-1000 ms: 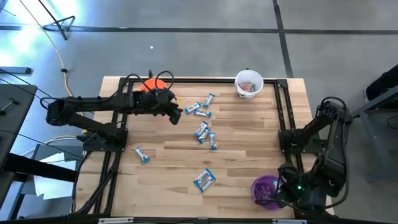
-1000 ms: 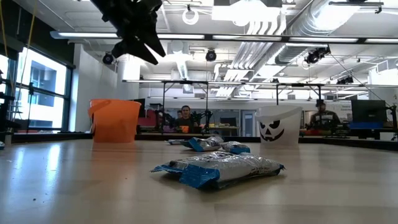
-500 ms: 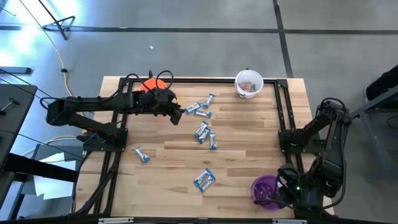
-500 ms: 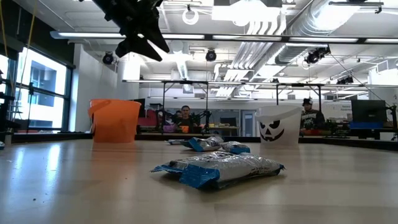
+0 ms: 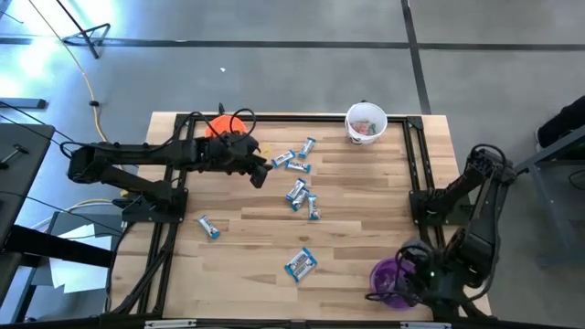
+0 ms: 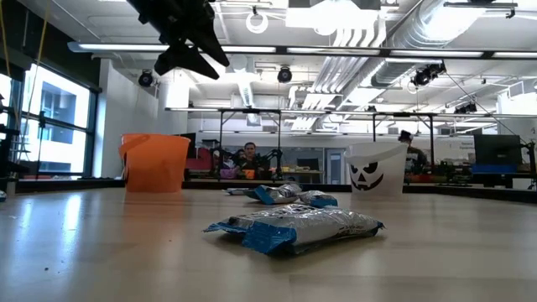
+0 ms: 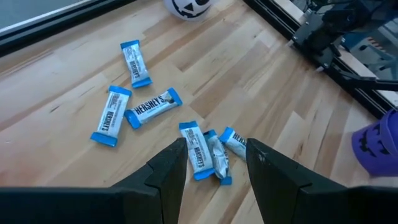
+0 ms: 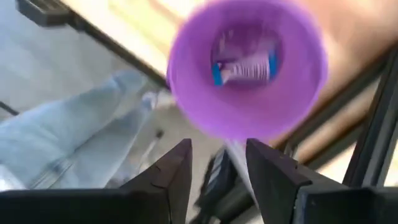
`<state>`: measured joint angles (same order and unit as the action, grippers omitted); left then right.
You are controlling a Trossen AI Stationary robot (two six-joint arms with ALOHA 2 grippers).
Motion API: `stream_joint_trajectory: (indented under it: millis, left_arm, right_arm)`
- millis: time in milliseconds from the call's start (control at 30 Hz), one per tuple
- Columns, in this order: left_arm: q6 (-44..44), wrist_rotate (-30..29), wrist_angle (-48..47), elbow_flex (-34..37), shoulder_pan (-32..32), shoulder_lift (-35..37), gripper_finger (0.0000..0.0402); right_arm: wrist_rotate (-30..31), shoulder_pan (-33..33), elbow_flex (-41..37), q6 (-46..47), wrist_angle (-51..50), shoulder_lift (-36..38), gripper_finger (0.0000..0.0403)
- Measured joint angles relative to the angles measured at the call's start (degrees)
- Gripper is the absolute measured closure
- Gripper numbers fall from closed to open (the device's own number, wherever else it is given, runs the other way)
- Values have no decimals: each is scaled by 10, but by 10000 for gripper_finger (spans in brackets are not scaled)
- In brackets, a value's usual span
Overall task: Sort candy
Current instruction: Put the white chocolate into the violet bucket
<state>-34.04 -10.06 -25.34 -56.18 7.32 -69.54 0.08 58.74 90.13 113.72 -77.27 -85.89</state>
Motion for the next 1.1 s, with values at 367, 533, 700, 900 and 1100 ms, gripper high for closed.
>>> stream_joint_trajectory:
  millis: [367,533,700,900,1100]
  left_arm:
    - [-3,-15,0,0,2,0,249]
    - [-5,-15,0,0,2,0,249]
    - [-4,-11,-5,0,2,0,249]
    - [23,-10,-44,0,2,0,249]
    - [69,-10,-123,0,2,0,249]
  right_arm:
    - [146,-129,-17,-276,-120,7,258]
    - [162,-213,-38,-448,-118,9,258]
    - [197,-295,-64,-512,-78,9,258]
    - [216,-366,-128,-515,96,9,258]
    - [253,-402,-213,-360,301,9,258]
